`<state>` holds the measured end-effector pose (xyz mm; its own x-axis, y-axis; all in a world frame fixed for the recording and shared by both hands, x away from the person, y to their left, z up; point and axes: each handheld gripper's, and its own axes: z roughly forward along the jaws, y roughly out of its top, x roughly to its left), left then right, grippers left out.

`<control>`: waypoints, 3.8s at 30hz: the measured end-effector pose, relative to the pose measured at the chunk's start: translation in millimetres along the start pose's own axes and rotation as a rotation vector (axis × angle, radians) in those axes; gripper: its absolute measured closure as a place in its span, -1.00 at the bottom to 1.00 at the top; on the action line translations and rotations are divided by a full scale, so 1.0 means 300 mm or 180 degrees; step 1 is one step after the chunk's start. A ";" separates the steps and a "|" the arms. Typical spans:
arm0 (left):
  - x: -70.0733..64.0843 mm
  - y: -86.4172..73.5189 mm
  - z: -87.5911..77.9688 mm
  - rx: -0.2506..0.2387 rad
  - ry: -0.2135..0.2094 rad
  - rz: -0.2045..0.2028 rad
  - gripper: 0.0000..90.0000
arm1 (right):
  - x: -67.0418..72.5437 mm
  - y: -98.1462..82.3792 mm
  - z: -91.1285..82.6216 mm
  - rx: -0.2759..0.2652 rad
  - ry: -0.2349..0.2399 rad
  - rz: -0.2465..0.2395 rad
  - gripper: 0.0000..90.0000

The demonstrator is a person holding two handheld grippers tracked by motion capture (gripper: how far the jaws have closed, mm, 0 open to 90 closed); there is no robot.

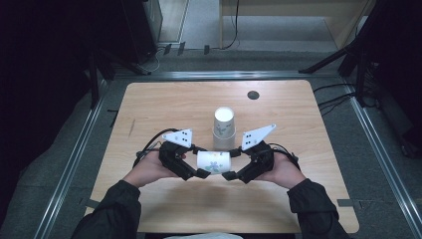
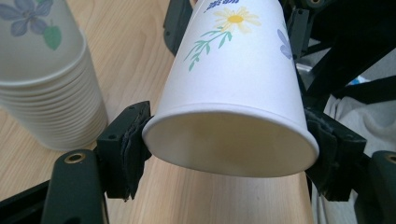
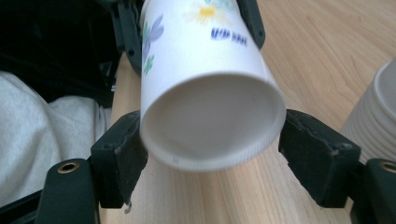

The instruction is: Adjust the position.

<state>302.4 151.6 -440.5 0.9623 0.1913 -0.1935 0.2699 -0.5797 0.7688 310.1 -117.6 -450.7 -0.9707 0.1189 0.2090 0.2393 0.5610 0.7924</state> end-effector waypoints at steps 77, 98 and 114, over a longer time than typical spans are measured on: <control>-0.012 0.012 0.021 -0.0156 0.0031 -0.0319 -0.66 | 0.010 0.011 -0.010 -0.0171 -0.0025 -0.0083 -0.25; -0.015 0.028 -0.006 -0.0158 0.0035 -0.0160 -0.44 | 0.012 0.008 0.043 0.0075 -0.0021 0.0002 -0.47; 0.004 0.058 0.019 0.0525 0.0165 0.0072 -0.44 | -0.016 -0.012 0.121 0.0332 -0.0087 -0.0035 -0.43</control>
<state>308.4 137.2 -430.9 0.9662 0.2149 -0.1423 0.2544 -0.7056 0.6614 313.1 -90.4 -475.4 -0.9739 0.1337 0.1836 0.2262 0.6445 0.7303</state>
